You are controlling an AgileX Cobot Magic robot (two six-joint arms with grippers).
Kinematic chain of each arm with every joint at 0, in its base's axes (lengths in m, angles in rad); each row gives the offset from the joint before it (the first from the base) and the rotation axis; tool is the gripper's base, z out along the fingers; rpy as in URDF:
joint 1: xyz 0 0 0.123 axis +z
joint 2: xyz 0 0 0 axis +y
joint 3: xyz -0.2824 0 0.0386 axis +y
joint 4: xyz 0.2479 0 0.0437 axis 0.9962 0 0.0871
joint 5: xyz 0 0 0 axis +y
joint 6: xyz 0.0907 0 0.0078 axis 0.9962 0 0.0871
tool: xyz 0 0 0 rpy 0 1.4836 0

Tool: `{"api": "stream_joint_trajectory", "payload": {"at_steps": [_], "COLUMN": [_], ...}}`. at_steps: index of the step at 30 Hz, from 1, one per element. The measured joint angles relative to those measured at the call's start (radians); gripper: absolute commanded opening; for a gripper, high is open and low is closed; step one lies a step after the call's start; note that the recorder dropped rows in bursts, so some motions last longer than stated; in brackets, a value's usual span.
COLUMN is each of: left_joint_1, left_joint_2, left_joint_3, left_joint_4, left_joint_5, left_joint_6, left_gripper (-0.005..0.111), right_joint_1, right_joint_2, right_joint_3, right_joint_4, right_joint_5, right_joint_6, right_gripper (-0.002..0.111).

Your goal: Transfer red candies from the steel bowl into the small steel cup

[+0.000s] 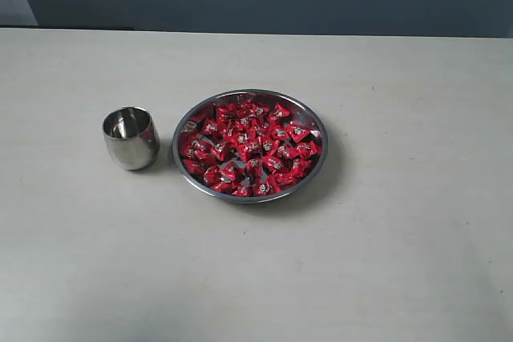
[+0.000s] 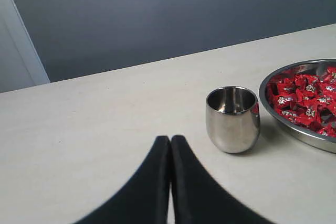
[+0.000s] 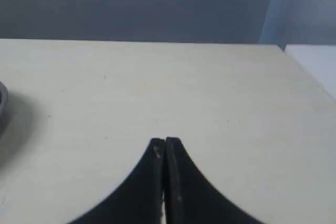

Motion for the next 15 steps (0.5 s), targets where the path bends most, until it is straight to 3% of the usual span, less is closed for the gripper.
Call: {"api": "stream_joint_trajectory", "payload": {"at_steps": [3,11,15], "left_joint_1": [0.0,0.0,0.0], "left_joint_2": [0.0,0.0,0.0], "left_joint_3": [0.0,0.0,0.0], "left_joint_4": [0.0,0.0,0.0], "left_joint_5": [0.0,0.0,0.002], "left_joint_6": [0.0,0.0,0.0], "left_gripper": [0.001,0.001,0.001], "right_joint_1": [0.0,0.0,0.0], "right_joint_2": [0.0,0.0,0.0], "right_joint_3": [0.0,0.0,0.0], "right_joint_4": [-0.019,0.14,0.162], "right_joint_5": [-0.155,-0.716,-0.907], "right_joint_6": [0.0,0.007,0.159], "right_gripper": [-0.001,-0.001,-0.001]}}
